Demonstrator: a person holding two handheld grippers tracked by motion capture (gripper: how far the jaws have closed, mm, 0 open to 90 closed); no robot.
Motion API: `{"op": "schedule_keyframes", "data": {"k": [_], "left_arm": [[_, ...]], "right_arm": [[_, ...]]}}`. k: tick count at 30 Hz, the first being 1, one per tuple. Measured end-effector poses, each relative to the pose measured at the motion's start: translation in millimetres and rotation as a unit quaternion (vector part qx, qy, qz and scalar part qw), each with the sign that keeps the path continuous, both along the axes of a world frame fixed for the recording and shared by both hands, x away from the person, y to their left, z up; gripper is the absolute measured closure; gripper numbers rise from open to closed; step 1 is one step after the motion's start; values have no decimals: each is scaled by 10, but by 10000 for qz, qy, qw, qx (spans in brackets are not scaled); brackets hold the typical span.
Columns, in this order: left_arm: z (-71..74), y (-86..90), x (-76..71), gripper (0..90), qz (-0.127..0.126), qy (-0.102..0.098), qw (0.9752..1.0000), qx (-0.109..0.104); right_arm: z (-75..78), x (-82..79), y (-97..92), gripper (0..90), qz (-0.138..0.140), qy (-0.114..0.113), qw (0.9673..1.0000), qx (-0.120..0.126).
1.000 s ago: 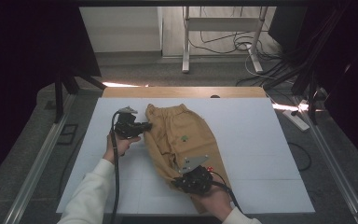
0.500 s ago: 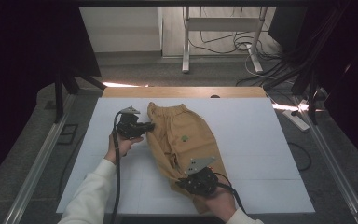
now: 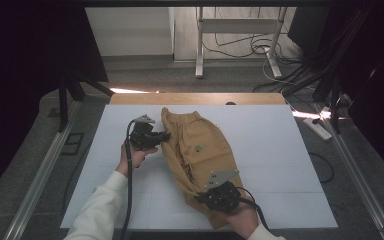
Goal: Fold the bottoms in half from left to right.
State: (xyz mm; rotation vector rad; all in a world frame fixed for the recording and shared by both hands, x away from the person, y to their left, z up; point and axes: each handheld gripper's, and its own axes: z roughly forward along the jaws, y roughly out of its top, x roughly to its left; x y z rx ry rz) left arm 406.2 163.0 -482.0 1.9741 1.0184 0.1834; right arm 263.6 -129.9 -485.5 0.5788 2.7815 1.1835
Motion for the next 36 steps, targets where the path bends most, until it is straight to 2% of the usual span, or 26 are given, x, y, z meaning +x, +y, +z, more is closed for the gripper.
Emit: {"op": "schedule_keyframes", "data": {"k": [7, 19, 24, 36], "left_arm": [[21, -52, -5, 832, -45, -35, 10000, 9], [104, -252, 41, 830, -318, -189, 9993, -53], [106, -334, 67, 829, -413, -192, 9990, -42], [48, -472, 155, 824, -532, -107, 9985, -4]], "right_arm": [[10, -29, -23, 861, -4, -16, 10000, -9], [94, -163, -108, 861, -95, -112, 9998, 155], [88, -197, -132, 861, -112, -123, 9998, 146], [21, -160, -277, 861, -406, -53, 9991, 63]]}}
